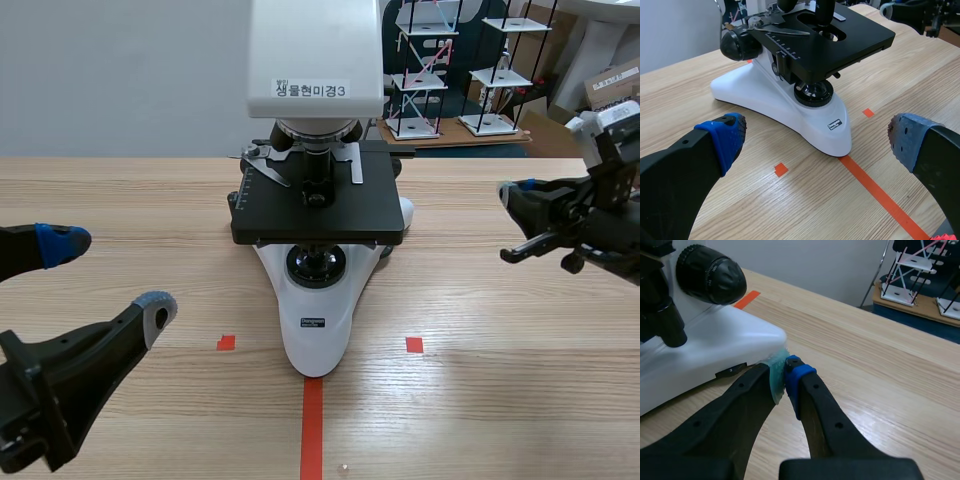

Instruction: Point at the fine focus knob

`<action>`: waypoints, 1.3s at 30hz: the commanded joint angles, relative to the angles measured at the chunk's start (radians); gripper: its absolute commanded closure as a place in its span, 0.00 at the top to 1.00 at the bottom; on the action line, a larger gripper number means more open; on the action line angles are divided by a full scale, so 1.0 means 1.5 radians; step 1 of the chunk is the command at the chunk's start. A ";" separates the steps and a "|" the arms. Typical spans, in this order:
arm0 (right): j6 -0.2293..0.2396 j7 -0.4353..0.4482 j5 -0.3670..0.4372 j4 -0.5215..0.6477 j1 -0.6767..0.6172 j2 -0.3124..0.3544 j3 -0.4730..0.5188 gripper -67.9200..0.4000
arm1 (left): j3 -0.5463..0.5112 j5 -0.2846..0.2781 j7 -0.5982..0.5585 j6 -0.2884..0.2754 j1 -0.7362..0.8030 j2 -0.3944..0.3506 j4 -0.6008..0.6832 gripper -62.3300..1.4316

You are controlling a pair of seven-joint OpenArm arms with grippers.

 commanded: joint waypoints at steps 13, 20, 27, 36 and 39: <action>-0.002 0.053 0.005 -0.075 0.136 0.003 -0.105 0.02 | -0.006 -0.006 -0.009 -0.002 0.001 0.002 0.008 0.96; -0.002 0.056 0.005 -0.091 0.161 0.003 -0.144 0.02 | -0.006 -0.006 -0.009 -0.002 0.001 0.002 0.008 0.96; -0.002 0.057 0.006 -0.093 0.162 0.003 -0.150 0.02 | -0.006 -0.006 -0.009 -0.002 0.001 0.002 0.008 0.96; -0.003 0.057 0.006 -0.093 0.162 0.004 -0.150 0.02 | -0.006 -0.006 -0.009 -0.002 0.001 0.002 0.008 0.96; -0.003 0.057 0.006 -0.093 0.162 0.004 -0.150 0.02 | -0.006 -0.006 -0.009 -0.002 0.001 0.002 0.008 0.96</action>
